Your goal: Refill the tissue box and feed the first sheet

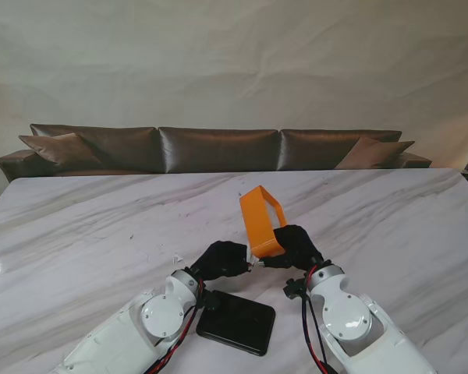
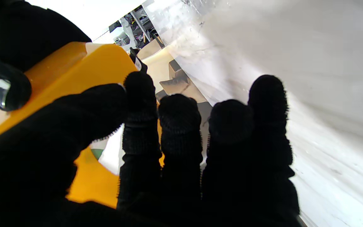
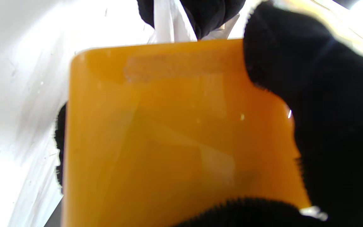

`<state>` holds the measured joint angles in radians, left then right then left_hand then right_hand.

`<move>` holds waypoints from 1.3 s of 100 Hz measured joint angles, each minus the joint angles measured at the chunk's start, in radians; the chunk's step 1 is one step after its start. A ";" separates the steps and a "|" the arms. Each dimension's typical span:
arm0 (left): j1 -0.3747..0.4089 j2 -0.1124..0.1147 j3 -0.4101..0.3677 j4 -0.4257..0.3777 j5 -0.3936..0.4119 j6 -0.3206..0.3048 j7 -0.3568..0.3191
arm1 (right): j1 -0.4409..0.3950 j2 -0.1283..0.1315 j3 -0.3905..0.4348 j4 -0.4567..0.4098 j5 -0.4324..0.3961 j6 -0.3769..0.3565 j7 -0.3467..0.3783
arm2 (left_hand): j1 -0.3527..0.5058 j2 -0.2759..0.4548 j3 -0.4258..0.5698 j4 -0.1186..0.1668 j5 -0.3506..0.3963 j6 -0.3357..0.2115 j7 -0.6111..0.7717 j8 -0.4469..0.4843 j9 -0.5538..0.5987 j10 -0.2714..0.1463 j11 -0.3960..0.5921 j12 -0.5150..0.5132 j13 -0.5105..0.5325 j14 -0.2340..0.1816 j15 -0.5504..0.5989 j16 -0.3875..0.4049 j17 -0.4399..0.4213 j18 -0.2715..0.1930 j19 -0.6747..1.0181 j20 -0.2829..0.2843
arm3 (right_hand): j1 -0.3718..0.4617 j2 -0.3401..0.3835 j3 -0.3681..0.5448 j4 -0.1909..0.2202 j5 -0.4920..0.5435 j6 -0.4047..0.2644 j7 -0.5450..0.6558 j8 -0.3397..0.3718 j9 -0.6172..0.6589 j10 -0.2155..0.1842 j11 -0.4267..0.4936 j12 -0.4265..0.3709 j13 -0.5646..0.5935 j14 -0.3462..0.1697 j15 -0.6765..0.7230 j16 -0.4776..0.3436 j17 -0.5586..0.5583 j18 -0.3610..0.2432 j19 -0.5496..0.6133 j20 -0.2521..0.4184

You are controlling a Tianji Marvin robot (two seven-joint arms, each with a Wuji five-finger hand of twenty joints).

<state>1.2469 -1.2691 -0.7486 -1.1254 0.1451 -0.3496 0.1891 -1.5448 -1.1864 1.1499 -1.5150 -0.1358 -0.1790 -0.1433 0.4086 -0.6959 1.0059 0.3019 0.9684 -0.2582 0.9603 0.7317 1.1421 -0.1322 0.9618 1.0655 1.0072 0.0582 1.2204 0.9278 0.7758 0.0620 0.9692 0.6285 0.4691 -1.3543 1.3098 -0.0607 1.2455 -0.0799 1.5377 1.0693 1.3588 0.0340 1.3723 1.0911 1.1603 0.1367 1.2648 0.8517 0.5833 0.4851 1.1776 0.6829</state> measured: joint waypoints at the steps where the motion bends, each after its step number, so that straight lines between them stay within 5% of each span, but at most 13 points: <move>1: 0.000 0.000 0.001 0.000 -0.001 0.000 0.000 | 0.000 0.000 0.000 0.000 0.000 0.000 0.000 | 0.000 0.000 0.000 0.000 0.000 0.000 0.000 0.000 0.000 0.000 0.000 0.000 0.000 0.000 0.000 0.000 0.000 0.000 0.001 0.000 | 0.000 0.000 0.000 0.000 0.000 0.000 0.000 0.000 0.000 0.000 0.000 0.000 0.000 0.000 0.001 0.000 0.000 0.000 0.000 0.000; 18: 0.000 -0.004 0.011 0.004 -0.025 -0.001 -0.007 | 0.001 0.000 0.002 -0.002 -0.020 0.004 -0.003 | 0.000 -0.011 0.013 -0.004 0.001 0.001 0.000 -0.005 0.000 0.003 0.000 0.000 0.000 0.000 0.001 0.000 0.000 0.000 0.001 0.009 | 0.000 0.000 0.000 0.000 0.000 0.000 0.000 0.001 0.000 0.000 0.000 0.000 0.000 0.003 0.010 0.000 0.000 0.000 0.000 0.000; 29: 0.002 -0.006 0.013 0.007 -0.031 -0.001 -0.015 | -0.008 0.000 0.014 -0.012 -0.033 0.009 -0.004 | 0.000 -0.013 0.038 -0.052 0.001 0.002 0.000 -0.023 0.000 0.011 0.000 -0.004 0.000 0.000 0.002 0.000 0.001 0.000 0.002 0.010 | 0.006 0.000 0.000 0.000 0.000 0.001 0.000 0.002 0.000 0.001 0.000 0.000 0.000 0.006 0.012 0.000 0.000 0.000 0.000 0.000; 48: 0.012 -0.005 0.001 0.004 -0.030 0.017 -0.031 | -0.035 0.004 0.047 -0.047 -0.051 0.030 0.008 | 0.000 -0.022 0.042 -0.056 0.002 0.002 0.000 -0.026 0.001 0.014 0.000 -0.007 0.000 0.000 0.003 0.000 0.001 0.000 0.001 0.010 | 0.008 0.000 0.000 0.000 0.000 0.001 0.000 0.002 0.000 0.002 0.000 0.000 0.000 0.007 0.012 0.000 0.000 0.000 0.000 0.000; 64: 0.026 -0.001 -0.022 -0.008 -0.024 0.063 -0.034 | -0.054 0.012 0.065 -0.070 -0.056 0.035 0.026 | 0.014 -0.022 0.043 -0.150 0.002 0.001 -0.004 -0.053 0.001 0.016 -0.001 -0.041 0.000 0.001 0.003 -0.001 0.002 0.000 -0.001 0.010 | 0.008 0.000 0.000 0.000 0.000 0.001 0.000 0.002 0.000 0.002 0.000 0.000 0.000 0.007 0.013 0.000 -0.001 0.000 0.000 0.000; 73: 0.032 0.000 -0.031 -0.008 -0.024 0.069 -0.027 | -0.061 0.017 0.067 -0.076 -0.054 0.035 0.040 | 0.017 -0.022 0.043 -0.152 0.002 0.001 -0.009 -0.063 0.001 0.017 -0.003 -0.052 0.000 0.002 0.003 -0.001 0.002 0.000 0.002 0.010 | 0.009 0.000 0.001 0.000 0.000 0.001 0.000 0.002 0.001 0.002 0.000 0.000 0.000 0.007 0.013 0.001 -0.001 -0.001 0.000 0.000; 86: 0.035 0.002 -0.041 -0.008 -0.022 0.083 -0.024 | -0.067 0.022 0.069 -0.077 -0.055 0.031 0.053 | 0.029 -0.022 0.043 -0.193 0.002 0.001 -0.012 -0.074 0.001 0.025 -0.009 -0.059 0.000 0.003 0.002 -0.002 0.002 0.000 0.002 0.010 | 0.009 0.000 0.003 0.000 0.000 0.001 0.000 0.002 0.002 0.002 0.000 0.000 0.000 0.007 0.013 0.001 -0.002 -0.007 0.000 0.000; 100: 0.039 0.013 -0.056 -0.013 -0.031 0.085 -0.071 | -0.075 0.025 0.074 -0.083 -0.061 0.030 0.060 | 0.057 0.071 -0.217 -0.199 -0.117 -0.009 -0.104 -0.099 -0.121 0.026 -0.085 -0.164 -0.066 0.009 -0.101 -0.003 -0.069 0.000 -0.019 0.008 | 0.010 0.001 0.005 0.000 0.001 0.002 0.000 0.002 0.003 0.002 0.000 0.000 0.000 0.007 0.013 0.002 -0.002 -0.008 0.001 0.000; 110: 0.049 0.025 -0.069 -0.029 -0.028 0.085 -0.086 | -0.076 0.028 0.075 -0.084 -0.062 0.030 0.069 | 0.020 0.186 -0.442 -0.209 -0.236 0.094 -0.300 -0.189 -0.265 0.025 -0.171 -0.265 -0.163 0.023 -0.204 -0.003 -0.159 0.000 -0.055 0.018 | 0.010 0.001 0.005 0.000 0.001 0.002 0.000 0.002 0.004 0.002 0.000 0.000 0.000 0.007 0.013 0.002 -0.003 -0.009 0.001 0.000; 130: 0.058 0.046 -0.085 -0.060 0.044 0.090 -0.079 | -0.071 0.032 0.065 -0.077 -0.060 0.028 0.081 | 0.020 0.205 -0.540 -0.245 -0.315 0.158 -0.421 -0.308 -0.333 0.026 -0.236 -0.339 -0.210 0.025 -0.273 -0.015 -0.205 -0.001 -0.066 0.035 | 0.012 0.009 0.008 0.000 0.002 0.002 0.001 0.003 0.004 0.002 0.000 0.000 -0.001 0.007 0.013 0.003 -0.005 -0.011 0.002 0.001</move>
<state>1.3050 -1.2233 -0.8336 -1.1857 0.1890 -0.2600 0.1098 -1.6162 -1.1542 1.2151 -1.5922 -0.1955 -0.1510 -0.0620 0.4284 -0.4908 0.4659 0.0568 0.6539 -0.1002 0.5388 0.4236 0.8089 -0.1067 0.7261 0.7261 0.7974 0.0829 0.9474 0.9130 0.5712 0.0606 0.9031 0.6639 0.4806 -1.3451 1.3174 -0.0605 1.2470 -0.0784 1.5383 1.0722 1.3631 0.0364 1.3726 1.0911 1.1595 0.1438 1.2778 0.8543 0.5779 0.4745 1.1791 0.6834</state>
